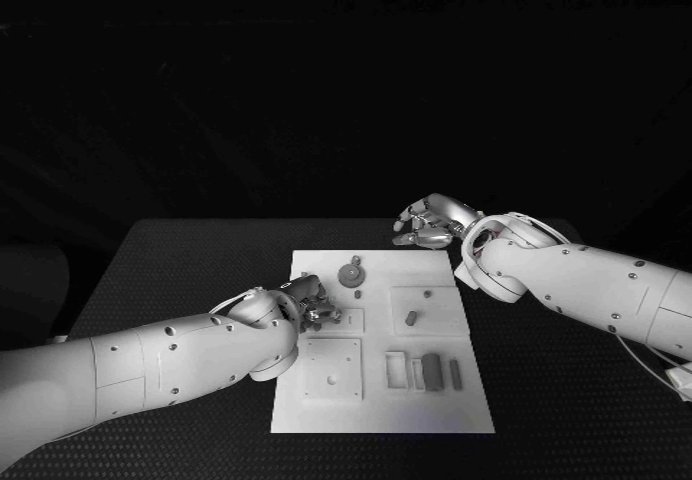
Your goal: Assemble the parts on the task board
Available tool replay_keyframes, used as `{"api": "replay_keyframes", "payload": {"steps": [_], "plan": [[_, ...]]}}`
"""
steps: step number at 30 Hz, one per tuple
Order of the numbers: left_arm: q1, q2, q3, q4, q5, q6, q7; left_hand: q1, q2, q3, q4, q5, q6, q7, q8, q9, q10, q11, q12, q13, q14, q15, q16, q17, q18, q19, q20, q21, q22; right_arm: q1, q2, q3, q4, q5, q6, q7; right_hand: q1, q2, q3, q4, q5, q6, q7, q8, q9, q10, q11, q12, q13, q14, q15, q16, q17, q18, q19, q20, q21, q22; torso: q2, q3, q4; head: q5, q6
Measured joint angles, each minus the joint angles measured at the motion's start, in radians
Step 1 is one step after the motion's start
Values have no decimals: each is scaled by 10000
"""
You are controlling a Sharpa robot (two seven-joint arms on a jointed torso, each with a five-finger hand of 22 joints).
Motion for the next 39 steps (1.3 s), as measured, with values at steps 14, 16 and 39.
{"api": "replay_keyframes", "payload": {"steps": [14, 16, 39], "plan": [[11, 1, 17, -39, 58, 149, -5, -45, 49, -27, -29, 478, 1, -1, 203, 115, 39, -40, 350, 69, 0, 0, 419, -86, -1, 14, -10, 273, -1, -1, 1, 0, 0, 6, 12, 2, 0, 0, 0, 0, 0, 1, 0, 0, -1, 1, -1, 0, 1, 0, 0, 0, 0, 0, -1, 1, 0, 0, 2, 11, -6, 10, -36], [13, 6, 19, -43, 70, 165, -9, -45, 49, -54, -56, 669, 3, -3, 285, 161, 58, -62, 442, 102, 40, -40, 539, -98, -1, 15, -11, 352, -2, -1, 1, 0, 1, 7, 14, 3, 0, 0, 0, 0, 0, 1, 0, 0, -1, 1, -2, 0, -1, 0, 0, 0, 0, 0, -1, 1, 0, 0, 2, 12, -6, 7, -41], [9, 19, 23, -78, 178, 197, -10, -46, 50, -82, -84, 1059, 25, -26, 534, 371, 85, -91, 761, 171, 71, -72, 849, -270, -1, 23, -11, 660, -3, -24, 20, 0, -13, 11, 35, 9, 1, -1, 1, -1, 0, 2, -1, 0, 6, 3, -3, 0, -10, 0, 0, 1, 0, 1, -2, 2, 0, 0, 1, 3, 6, 22, -67]]}}
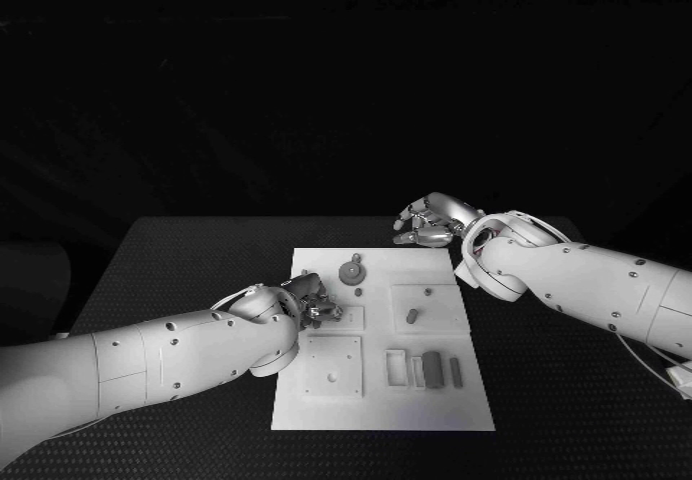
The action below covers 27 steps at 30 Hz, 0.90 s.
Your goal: Assemble the parts on the task board
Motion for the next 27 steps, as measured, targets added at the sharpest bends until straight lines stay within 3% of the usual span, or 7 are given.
{"api": "replay_keyframes", "payload": {"steps": [27], "plan": [[28, 19, 77, -220, 722, 355, 185, 140, -140, -14, -14, -52, 7, -8, 54, 123, -16, 16, 92, -2, -14, -14, 191, -147, -5, -39, -44, 161, -2, -34, 11, 0, -45, 2, 23, 13, 0, 0, 0, 0, 0, -22, 23, 0, -2, 17, -17, 0, -8, 0, 0, 0, 0, 2, 20, -18, 0, 0, -1, -3, -12, -33, -7]]}}
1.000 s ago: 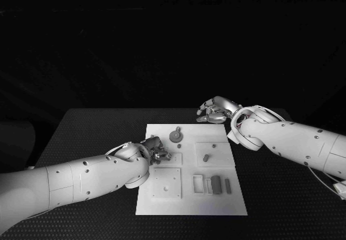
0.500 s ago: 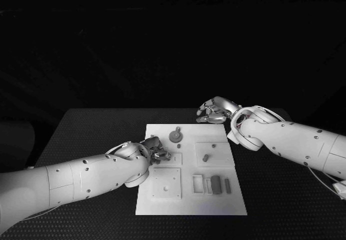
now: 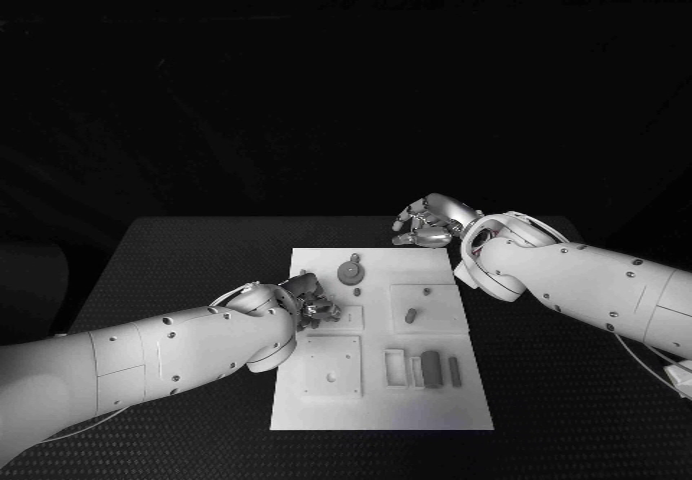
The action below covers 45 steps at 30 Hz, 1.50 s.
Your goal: Assemble the parts on the task board
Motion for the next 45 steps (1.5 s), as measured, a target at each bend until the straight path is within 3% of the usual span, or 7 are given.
{"api": "replay_keyframes", "payload": {"steps": [13, 20, 32, 45], "plan": [[58, 89, 69, -192, 164, 460, 66, 0, 0, 23, 23, -37, 21, -21, 2, 22, -1, 1, 36, -11, -2, -2, 38, -28, -2, -2, -39, 32, 7, -3, 32, 0, -19, 1, 11, 4, 0, 0, 0, 0, 0, 2, -2, 0, 5, 1, -1, 0, 1, 0, 0, 0, 0, 2, 0, 1, 0, 0, 5, -1, -1, -27, -19], [115, 172, 158, -332, 172, 853, 19, 0, 0, 23, 23, -45, 36, -35, 18, 12, -1, 1, 36, -22, -2, -2, 38, -48, -4, -5, -65, 32, 6, -4, 43, 0, -32, 1, 16, 7, 0, 0, 0, 0, 0, 3, -2, 0, 8, 1, -1, 0, 1, 0, 0, 0, 0, 1, -1, 1, 0, 0, 4, 11, -5, -29, -17], [301, 307, 155, -470, 89, 1512, -121, 0, 0, 22, 22, -35, 38, -37, -21, 26, -2, 2, 81, -31, -6, -6, 76, -77, -5, -3, -64, 72, 5, -5, 90, 0, -62, 2, 33, 8, 0, 0, 0, 0, 0, 4, -3, -41, 7, 2, -2, 0, -8, 0, 0, 0, 0, 2, -15, 15, 0, 0, 2, 19, -3, -24, -23], [347, 383, 171, -476, -168, 1790, -268, -2, 2, 20, 20, 22, 39, -39, -1, 85, -3, 3, 115, -30, -11, -11, 154, -100, -6, -1, -62, 109, 3, -6, 94, 0, -64, 2, 55, 9, 0, 0, 0, 0, 0, 6, -5, -41, 6, 2, -2, 0, -8, 0, 0, 1, 0, 2, -16, 17, 0, 0, -4, 8, 11, -41, -62]]}}
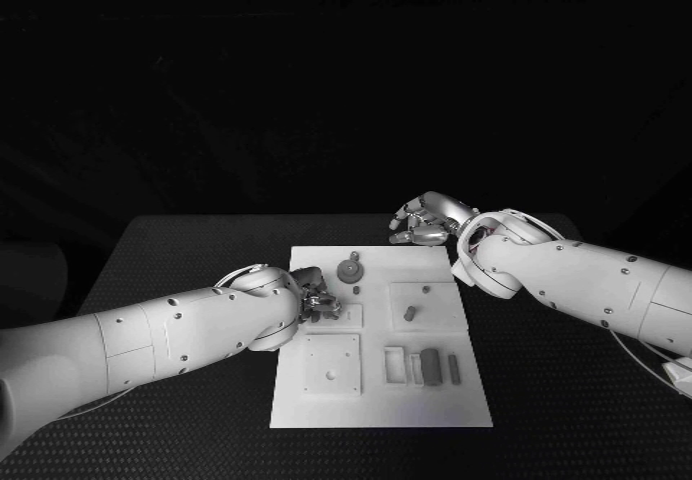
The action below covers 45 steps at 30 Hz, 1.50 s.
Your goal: Assemble the parts on the task board
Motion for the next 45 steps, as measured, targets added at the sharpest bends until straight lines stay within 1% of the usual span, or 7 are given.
{"api": "replay_keyframes", "payload": {"steps": [8, 15, 29, 33, 41, 43, 45], "plan": [[2, 20, -2, 49, -236, 7, -94, -6, 5, -6, -6, 1, 0, 0, 2, 0, 0, 0, 3, -17, -1, -1, 38, -51, 0, 2, 2, 35, -1, 0, 0, 0, 5, 0, 12, 0, 0, 0, 0, 0, 0, 12, -12, 0, -1, 1, -1, 0, 0, 0, 0, 0, -8, 0, -1, 0, 0, 0, -1, -2, 2, 19, -3], [29, 59, -9, 51, -371, 74, -154, -6, 6, 5, 81, 256, 1, -1, 12, 74, -1, 1, 163, -44, -1, -1, 200, -173, 0, 4, 4, 117, -1, 0, 12, 0, 1, 0, 21, 1, 0, 0, 0, 0, 0, 13, -13, 0, -1, 2, -2, 0, -9, 0, 0, 0, -9, 0, -1, 1, 0, 0, 0, -1, 3, 37, -9], [140, 169, -16, -15, -478, 453, -288, -128, 96, -35, 222, 278, 1, -1, 62, 160, 20, -20, 310, -43, -1, -1, 321, -220, -1, 18, 18, 195, -2, 0, 37, 0, -11, 3, 43, 2, 0, 0, 0, 0, 0, -20, 21, 1, 8, -8, 8, 0, -8, 0, 0, 0, -8, 1, -2, 2, 0, 0, 8, 5, -10, 56, 3], [154, 196, -15, -46, -483, 529, -305, -168, 56, -36, 224, 361, 1, -1, 75, 172, 20, -20, 344, -43, -1, -1, 386, -231, -1, 14, 14, 199, -3, 0, 42, 0, -13, 4, 54, 2, 0, 0, 0, 0, 0, -20, 21, 1, 7, -22, 22, 0, -8, 0, 1, 0, -8, 0, -3, 3, 0, 0, 8, -2, -4, 51, -13], [154, 232, -17, -82, -505, 588, -328, -286, 49, -43, 229, 774, 2, -1, 155, 237, 57, -57, 494, -25, -1, -1, 548, -267, 0, -5, -5, 349, -3, 0, 43, 0, -13, 6, 71, 5, 0, 0, 0, 0, 0, -20, 20, 1, 7, -22, 21, 0, -12, -26, 26, 0, -8, 1, -5, 5, 0, 1, 1, -7, 4, 36, -19], [154, 240, -17, -85, -513, 599, -335, -307, 69, -49, 235, 775, 2, -2, 157, 262, 57, -57, 494, -25, -1, -1, 548, -284, 0, -5, -5, 389, -3, 0, 43, 0, -13, 6, 75, 6, 0, 0, 0, 0, 0, -20, 20, 1, 6, -21, 21, 0, -17, -26, 26, 0, -8, 0, -18, 18, 0, 0, 0, -12, 4, 35, -19], [157, 247, -17, -86, -521, 610, -343, -336, 97, -50, 235, 596, 2, -2, 157, 266, 57, -58, 543, -25, -1, -1, 618, -326, 0, -4, -5, 389, -3, 0, 43, 0, -13, 7, 79, 6, 0, 0, 0, 0, 0, -20, 20, 1, 7, -21, 21, 0, -17, -27, 26, 0, -8, 1, -18, 18, 0, 0, 0, -13, 6, 36, -19]]}}
